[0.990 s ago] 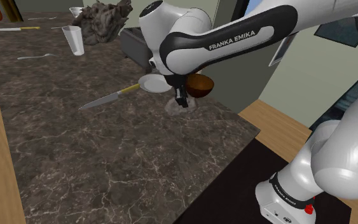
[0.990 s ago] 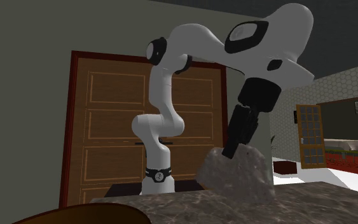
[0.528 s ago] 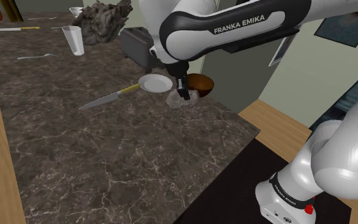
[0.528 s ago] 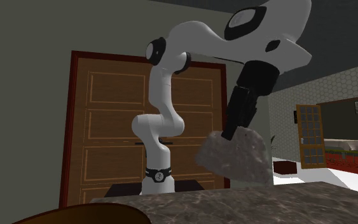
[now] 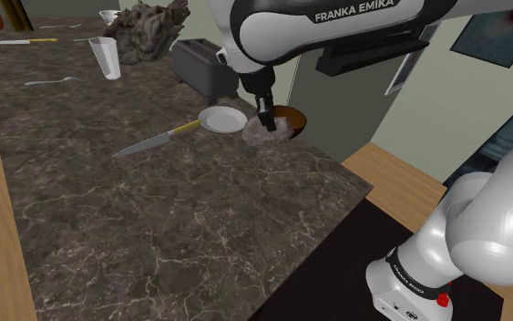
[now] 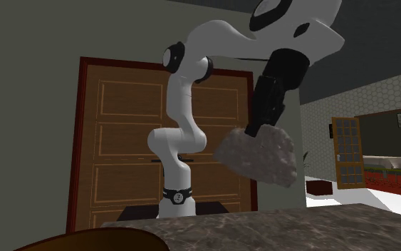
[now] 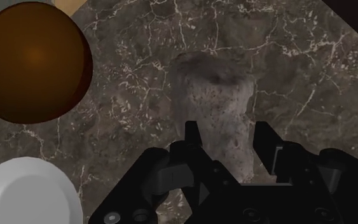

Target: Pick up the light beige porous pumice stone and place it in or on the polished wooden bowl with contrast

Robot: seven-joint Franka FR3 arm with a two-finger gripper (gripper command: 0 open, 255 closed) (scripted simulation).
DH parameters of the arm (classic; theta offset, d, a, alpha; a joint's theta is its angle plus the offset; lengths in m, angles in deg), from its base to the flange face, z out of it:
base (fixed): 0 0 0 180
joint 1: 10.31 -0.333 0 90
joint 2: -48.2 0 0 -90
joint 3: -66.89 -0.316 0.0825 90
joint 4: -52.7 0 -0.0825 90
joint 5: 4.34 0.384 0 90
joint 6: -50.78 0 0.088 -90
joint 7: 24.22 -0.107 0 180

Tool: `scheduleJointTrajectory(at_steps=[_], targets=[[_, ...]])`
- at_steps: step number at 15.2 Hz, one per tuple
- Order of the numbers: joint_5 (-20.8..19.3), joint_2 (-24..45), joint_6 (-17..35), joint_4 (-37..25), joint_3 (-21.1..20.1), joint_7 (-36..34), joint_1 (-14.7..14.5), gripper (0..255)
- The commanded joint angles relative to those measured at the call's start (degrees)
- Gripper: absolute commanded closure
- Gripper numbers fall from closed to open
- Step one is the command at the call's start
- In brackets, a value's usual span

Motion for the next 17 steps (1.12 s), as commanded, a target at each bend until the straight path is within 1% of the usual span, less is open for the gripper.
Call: scheduleJointTrajectory(at_steps=[1, 9, 17], targets=[[-0.68, 0.03, 0.21, -0.49, 1.06, 2.06, 1.07, 255], [-3.96, 2.15, 2.84, -3.52, 6.34, 11.81, 6.44, 255], [-6.21, 7.68, 4.77, -11.00, 11.04, 21.32, 11.63, 255]])
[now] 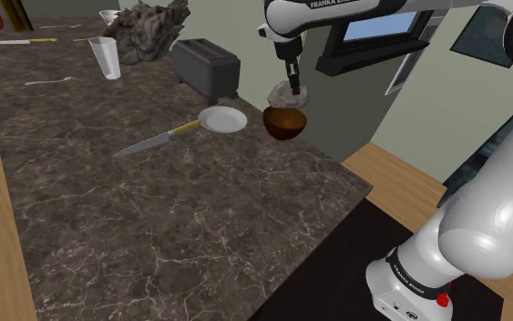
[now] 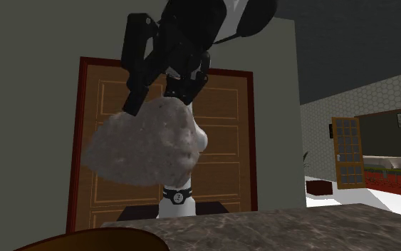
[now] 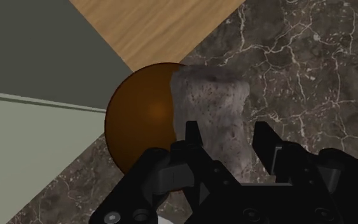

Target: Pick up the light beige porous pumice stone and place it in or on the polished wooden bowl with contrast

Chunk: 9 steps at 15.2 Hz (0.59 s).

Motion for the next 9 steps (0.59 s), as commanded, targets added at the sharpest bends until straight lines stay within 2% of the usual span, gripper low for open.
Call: scheduleJointTrajectory(at_steps=[1, 4, 9], targets=[[-0.40, 1.91, 0.28, -2.66, 1.08, 2.44, 1.27, 255], [-0.75, 5.02, 0.57, -6.98, 2.57, 6.00, 3.19, 255], [-0.96, 5.39, 3.91, -3.76, 2.62, 4.65, 3.35, 255]])
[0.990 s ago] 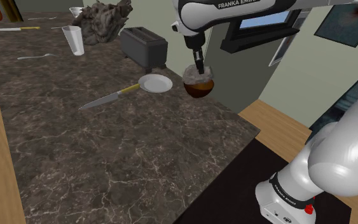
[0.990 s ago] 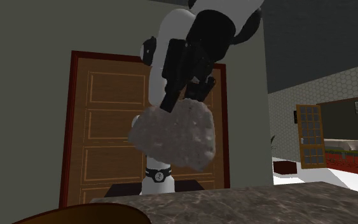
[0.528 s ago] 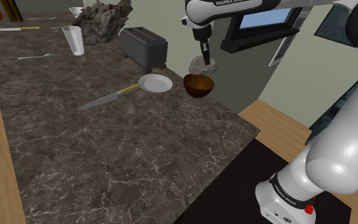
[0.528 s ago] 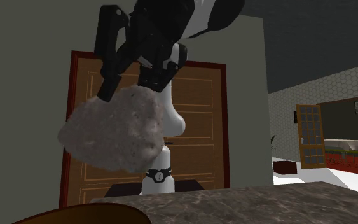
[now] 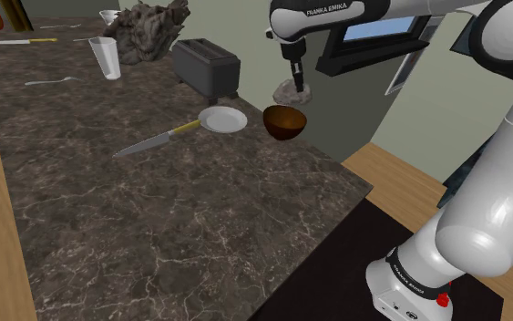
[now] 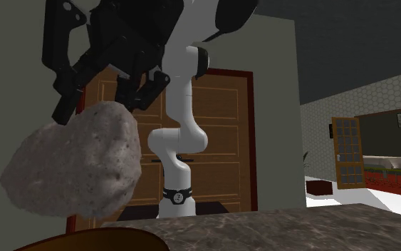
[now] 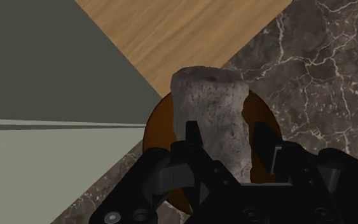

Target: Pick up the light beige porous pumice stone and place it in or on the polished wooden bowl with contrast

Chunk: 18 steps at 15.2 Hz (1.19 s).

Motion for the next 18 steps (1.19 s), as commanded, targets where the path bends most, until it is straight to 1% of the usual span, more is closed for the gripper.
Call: scheduleJointTrajectory(at_steps=[1, 12, 18], targets=[[-0.12, 0.21, 1.41, 1.23, 0.03, -0.55, 0.06, 255], [-0.95, 2.26, 8.66, 7.00, 0.22, -3.61, 0.35, 255], [-0.95, 2.26, 8.66, 7.00, 0.22, -3.61, 0.34, 255]])
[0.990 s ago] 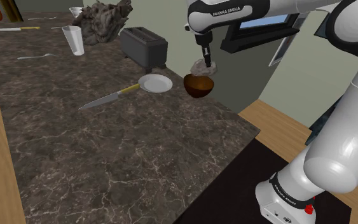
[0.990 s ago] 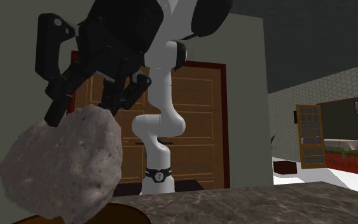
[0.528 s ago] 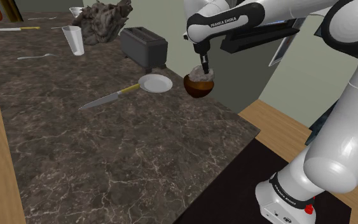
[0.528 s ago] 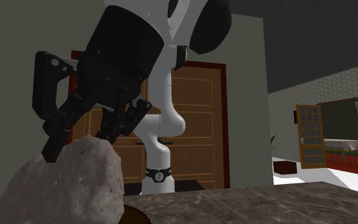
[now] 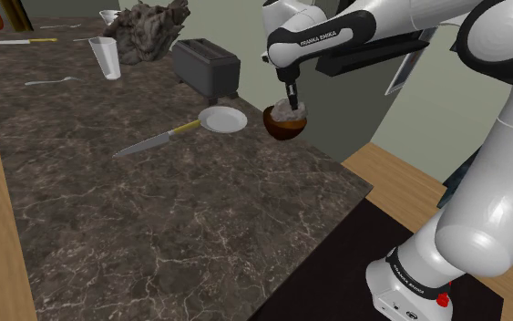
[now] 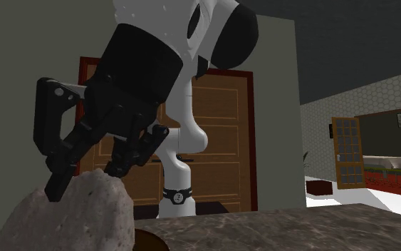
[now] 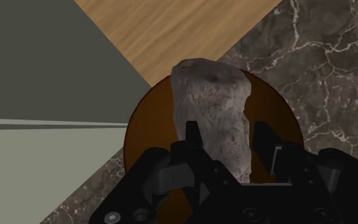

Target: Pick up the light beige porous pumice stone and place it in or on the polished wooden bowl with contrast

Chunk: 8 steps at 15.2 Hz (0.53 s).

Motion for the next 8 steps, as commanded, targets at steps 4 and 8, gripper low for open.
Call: scheduleJointTrajectory(at_steps=[4, 8], targets=[[-0.01, -0.01, 0.01, -0.01, 0.01, -0.01, 0.00, 0], [-0.01, -0.01, 0.01, 0.00, 0.01, -0.01, 0.00, 0]])
